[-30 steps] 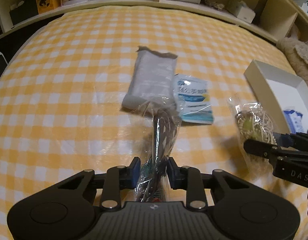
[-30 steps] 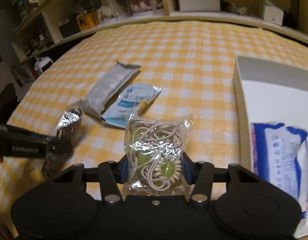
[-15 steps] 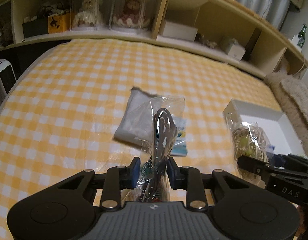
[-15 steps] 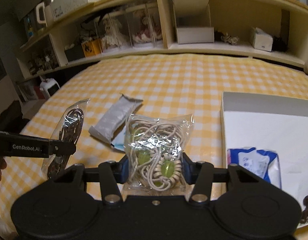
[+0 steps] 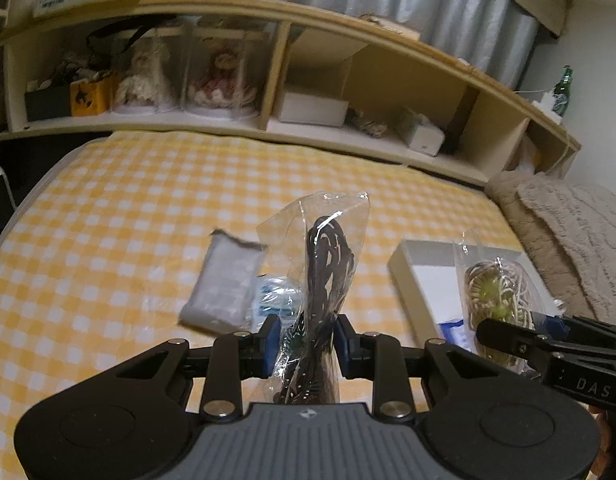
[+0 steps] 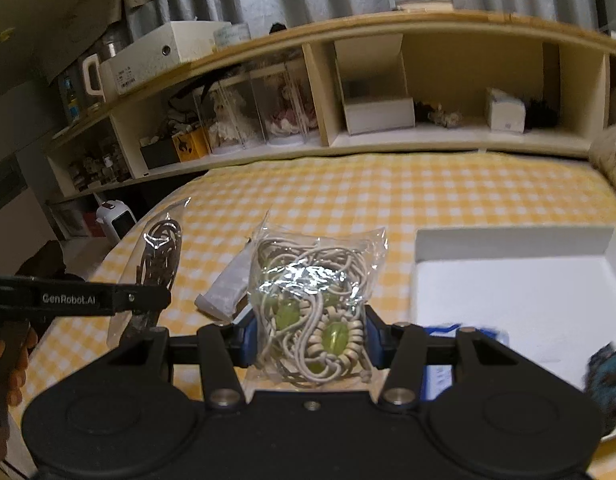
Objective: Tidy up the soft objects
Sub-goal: 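Carry the beaded cord into the box and open the right tool while the left tool carries the cable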
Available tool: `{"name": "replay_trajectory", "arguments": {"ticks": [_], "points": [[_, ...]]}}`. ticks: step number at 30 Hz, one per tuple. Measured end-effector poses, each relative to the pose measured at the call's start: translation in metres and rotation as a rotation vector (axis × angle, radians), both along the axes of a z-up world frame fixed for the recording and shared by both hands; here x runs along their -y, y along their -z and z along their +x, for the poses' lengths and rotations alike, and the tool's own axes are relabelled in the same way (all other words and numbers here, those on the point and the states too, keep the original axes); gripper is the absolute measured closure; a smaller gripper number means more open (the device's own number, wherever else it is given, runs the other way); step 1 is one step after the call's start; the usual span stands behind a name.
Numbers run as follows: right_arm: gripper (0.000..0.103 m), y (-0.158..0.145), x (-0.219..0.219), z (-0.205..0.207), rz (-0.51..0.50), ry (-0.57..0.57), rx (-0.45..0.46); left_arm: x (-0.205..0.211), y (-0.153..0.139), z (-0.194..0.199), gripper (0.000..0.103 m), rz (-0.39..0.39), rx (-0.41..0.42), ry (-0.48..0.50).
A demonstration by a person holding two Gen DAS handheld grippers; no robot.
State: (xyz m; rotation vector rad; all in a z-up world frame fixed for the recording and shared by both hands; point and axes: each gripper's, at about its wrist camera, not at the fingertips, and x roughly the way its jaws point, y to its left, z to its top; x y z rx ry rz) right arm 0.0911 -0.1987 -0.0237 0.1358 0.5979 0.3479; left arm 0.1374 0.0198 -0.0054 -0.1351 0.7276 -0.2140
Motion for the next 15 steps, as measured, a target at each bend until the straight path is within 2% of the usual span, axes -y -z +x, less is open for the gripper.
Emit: {"name": "replay_trajectory", "arguments": {"ticks": [7, 15], "points": [[0.051, -0.020, 0.036, -0.011, 0.015, 0.029, 0.042, 0.039, -0.020, -0.008, 0.072, -0.036, 0.039, 0.066], [0.051, -0.015, 0.092, -0.014, 0.067, 0.079, 0.011, 0.090, -0.027, -0.005, 0.072, -0.070, 0.047, 0.139]]}}
